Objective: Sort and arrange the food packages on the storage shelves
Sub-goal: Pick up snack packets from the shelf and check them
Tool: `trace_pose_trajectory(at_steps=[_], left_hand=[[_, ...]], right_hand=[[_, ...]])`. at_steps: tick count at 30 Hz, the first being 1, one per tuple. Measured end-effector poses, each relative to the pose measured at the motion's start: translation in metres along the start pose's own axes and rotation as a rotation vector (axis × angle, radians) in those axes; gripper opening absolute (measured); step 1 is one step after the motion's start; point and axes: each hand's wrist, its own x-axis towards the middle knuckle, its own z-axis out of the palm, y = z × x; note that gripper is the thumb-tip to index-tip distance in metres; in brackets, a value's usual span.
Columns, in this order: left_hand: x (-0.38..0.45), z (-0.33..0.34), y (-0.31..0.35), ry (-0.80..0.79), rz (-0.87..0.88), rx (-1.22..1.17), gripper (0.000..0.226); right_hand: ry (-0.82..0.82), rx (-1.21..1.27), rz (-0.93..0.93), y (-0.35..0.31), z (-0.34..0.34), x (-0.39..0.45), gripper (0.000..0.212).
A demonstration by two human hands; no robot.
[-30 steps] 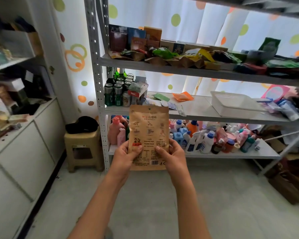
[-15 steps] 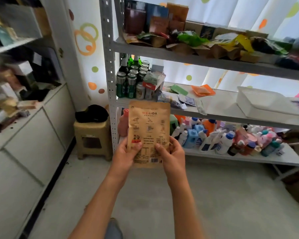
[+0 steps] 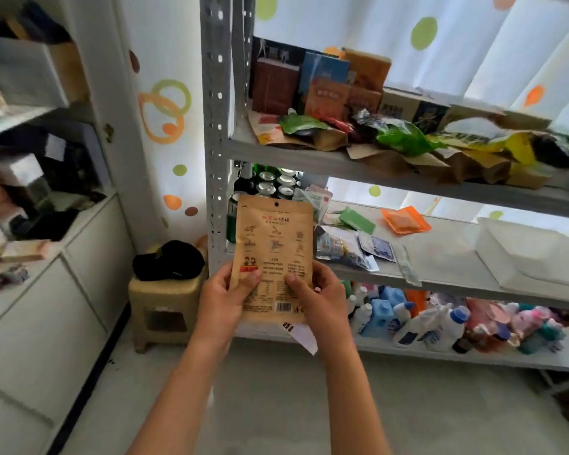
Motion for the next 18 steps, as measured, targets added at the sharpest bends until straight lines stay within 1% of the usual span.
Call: trace_pose_trajectory(at_steps=[3,5,7,10,12,15,18], left_hand=[[0.033,-0.003,0.02,0.011,0.022,-0.015,0.03],[0.052,-0.003,0.033,0.024,0.043,-0.032,0.036],[0.067,-0.004,0.044,0.048,0.055,-0.042,0.039],[0.084,-0.006,0.057,0.076,0.065,-0.056,0.029],[0.093,-0.006,0.067,0.113,0.091,-0.046,0.022],[0.1,-0.004,0.076,0.165,0.12,-0.046,0.021],[0.105,-0.004,0.08,0.203,0.139,-0.021,0.023]], right_hand=[[-0.008,-0.057,-0.036,-0.024,0.013,0.03,0.036],[0.013,-0.13,-0.111,-0.039,0.018,0.055,0.035],[0.057,-0.275,-0.218,-0.054,0.019,0.086,0.034],[0.172,-0.567,-0.414,-0.076,0.018,0.131,0.039],[0.188,-0.711,-0.541,-0.094,0.019,0.157,0.038],[0.1,-0.869,-0.666,-0.121,0.022,0.188,0.05],[-0.052,-1.111,-0.642,-0.143,0.03,0.212,0.064]])
